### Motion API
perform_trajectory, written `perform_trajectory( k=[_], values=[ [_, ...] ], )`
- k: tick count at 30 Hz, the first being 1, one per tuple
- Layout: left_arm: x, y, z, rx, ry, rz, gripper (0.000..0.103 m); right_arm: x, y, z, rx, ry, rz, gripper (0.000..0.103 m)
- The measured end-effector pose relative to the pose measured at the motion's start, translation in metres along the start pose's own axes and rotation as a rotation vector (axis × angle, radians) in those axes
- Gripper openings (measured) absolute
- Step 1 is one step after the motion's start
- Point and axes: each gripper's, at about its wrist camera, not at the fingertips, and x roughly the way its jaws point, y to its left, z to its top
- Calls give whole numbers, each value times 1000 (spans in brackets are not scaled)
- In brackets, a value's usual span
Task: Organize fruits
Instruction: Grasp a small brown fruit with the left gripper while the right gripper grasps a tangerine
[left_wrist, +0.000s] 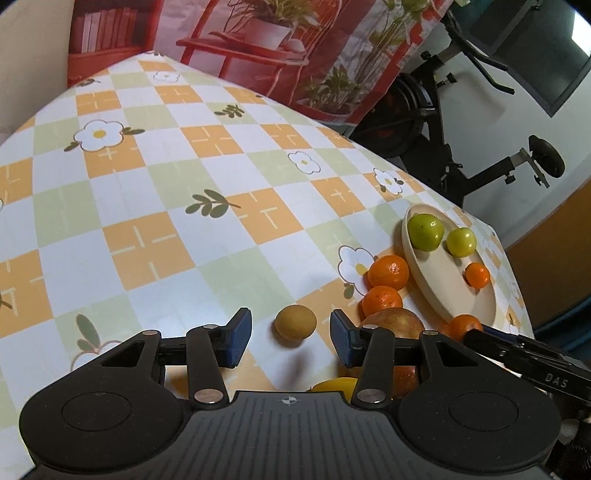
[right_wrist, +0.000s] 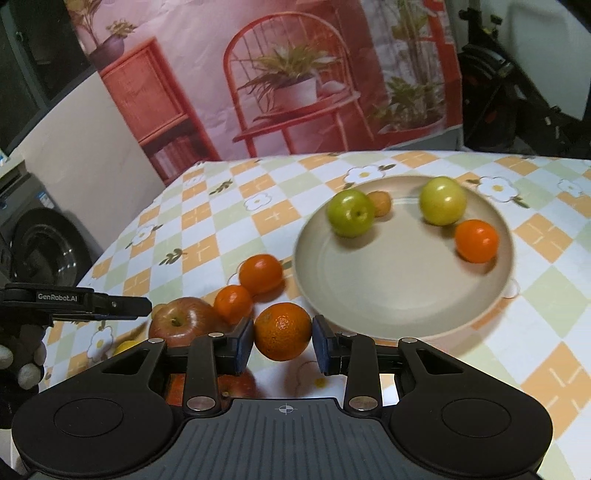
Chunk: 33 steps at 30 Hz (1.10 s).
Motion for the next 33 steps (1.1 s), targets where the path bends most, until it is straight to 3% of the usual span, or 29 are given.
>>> perform_trajectory(
  k=[6,15,22,33],
  values=[
    [9,-3,0,-1,9,-2,47,-11,-9,-3,9,-37,-41,31],
    [21,-5,-2,20,14,11,30,-16,-15,-10,24,-46,-53,31],
    [21,-11,-3,61,-2,24,29,-18,-18,-14,27,-45,-60,31],
    [-10,-41,18,184,-121,11,29,-27,-27,-4,11,-76,-82,31]
  ],
)
